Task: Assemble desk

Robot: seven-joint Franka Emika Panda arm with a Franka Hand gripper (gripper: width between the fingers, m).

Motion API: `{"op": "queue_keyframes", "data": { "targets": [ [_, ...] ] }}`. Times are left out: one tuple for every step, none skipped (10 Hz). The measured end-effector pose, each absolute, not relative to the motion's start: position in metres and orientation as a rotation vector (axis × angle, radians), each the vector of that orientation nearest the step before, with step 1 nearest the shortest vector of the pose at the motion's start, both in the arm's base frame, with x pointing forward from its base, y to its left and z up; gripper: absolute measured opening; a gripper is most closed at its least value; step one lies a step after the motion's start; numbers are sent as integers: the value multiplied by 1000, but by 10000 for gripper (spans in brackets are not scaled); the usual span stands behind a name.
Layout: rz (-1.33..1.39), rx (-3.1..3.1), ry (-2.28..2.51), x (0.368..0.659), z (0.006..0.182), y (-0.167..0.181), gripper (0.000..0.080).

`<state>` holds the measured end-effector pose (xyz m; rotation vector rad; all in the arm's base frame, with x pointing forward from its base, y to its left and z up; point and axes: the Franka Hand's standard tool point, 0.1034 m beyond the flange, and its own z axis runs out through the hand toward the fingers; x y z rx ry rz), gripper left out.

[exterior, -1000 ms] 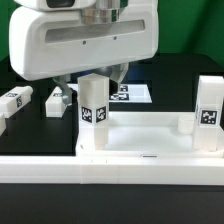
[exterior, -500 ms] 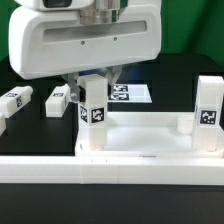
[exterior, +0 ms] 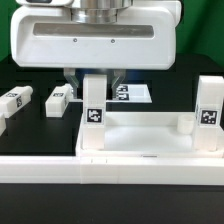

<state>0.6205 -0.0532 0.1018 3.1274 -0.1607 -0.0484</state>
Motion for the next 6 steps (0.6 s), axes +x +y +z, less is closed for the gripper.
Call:
{"op": "queue_keyframes", "data": {
  "targets": [
    [-42, 3126, -380, 620, 101, -55, 289],
    [-40, 3123, -517, 620, 101, -55, 291],
    [-41, 3099, -650, 620, 101, -55, 291],
    [-42, 3065, -796, 621, 101, -54, 291],
    [-44, 3035, -919, 621, 101, -54, 291],
    [-46, 3014, -995, 621, 101, -54, 291]
  ]
}}
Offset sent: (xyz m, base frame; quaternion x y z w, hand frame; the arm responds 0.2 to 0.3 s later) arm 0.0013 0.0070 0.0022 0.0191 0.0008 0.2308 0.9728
